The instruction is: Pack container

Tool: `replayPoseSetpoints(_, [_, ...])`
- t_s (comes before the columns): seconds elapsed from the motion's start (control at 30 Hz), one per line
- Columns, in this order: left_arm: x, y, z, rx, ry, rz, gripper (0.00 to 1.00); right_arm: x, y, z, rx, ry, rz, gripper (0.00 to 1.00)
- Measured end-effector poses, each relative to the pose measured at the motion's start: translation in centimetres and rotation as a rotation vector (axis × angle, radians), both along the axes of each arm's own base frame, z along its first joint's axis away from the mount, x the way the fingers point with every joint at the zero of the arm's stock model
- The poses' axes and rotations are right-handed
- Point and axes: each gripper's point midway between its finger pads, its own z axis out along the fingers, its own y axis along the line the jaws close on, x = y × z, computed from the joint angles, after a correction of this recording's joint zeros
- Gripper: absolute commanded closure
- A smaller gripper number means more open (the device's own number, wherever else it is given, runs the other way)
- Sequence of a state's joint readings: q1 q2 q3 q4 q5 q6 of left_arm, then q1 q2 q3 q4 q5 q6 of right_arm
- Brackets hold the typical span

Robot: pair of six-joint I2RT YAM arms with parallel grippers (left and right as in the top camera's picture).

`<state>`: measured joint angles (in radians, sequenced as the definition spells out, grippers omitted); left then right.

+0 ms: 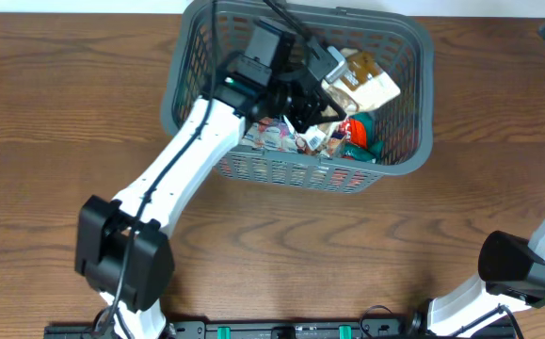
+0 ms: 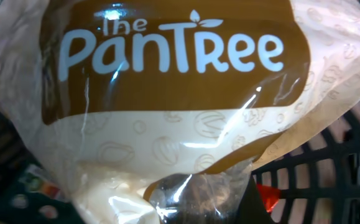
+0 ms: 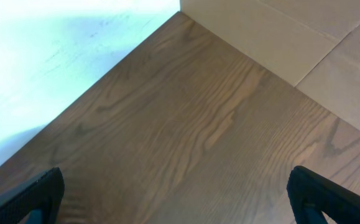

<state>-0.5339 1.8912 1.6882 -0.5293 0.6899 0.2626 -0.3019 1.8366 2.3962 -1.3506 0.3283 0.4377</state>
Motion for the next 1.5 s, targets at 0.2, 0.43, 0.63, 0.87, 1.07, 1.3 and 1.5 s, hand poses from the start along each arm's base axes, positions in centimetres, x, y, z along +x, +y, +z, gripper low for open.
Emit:
replayPoseSetpoints(0.2, [0.2, -0.1, -0.5, 0.015, -0.005, 0.005, 0.01, 0.0, 0.0, 0.0, 0.000, 0.000, 0.000, 0.01])
replayPoseSetpoints(0.43, [0.3, 0.2, -0.1, 0.013, -0.013, 0.013, 0.01, 0.0, 0.0, 0.0, 0.000, 0.000, 0.000, 0.01])
replayPoseSetpoints(0.63, [1.9, 3.7, 5.0, 0.025, -0.111, 0.173, 0.01, 0.0, 0.0, 0.0, 0.000, 0.000, 0.000, 0.01])
replayPoseSetpoints(0.87, [1.3, 17.8, 17.9, 0.117, -0.338, 0.680, 0.01, 0.0, 0.0, 0.0, 0.000, 0.000, 0.000, 0.01])
replayPoseSetpoints(1.07, [-4.3, 29.3, 19.5, 0.288, -0.308, 1.022, 0.01, 0.0, 0.0, 0.0, 0.000, 0.000, 0.000, 0.01])
replayPoseSetpoints(1.3, [-4.7, 33.5, 17.7, 0.397, -0.244, 1.149, 0.01, 0.0, 0.0, 0.0, 0.000, 0.000, 0.000, 0.01])
replayPoseSetpoints(1.5, [-4.6, 33.6, 17.6, 0.406, -0.241, 1.153, 0.01, 0.0, 0.0, 0.0, 0.000, 0.000, 0.000, 0.01])
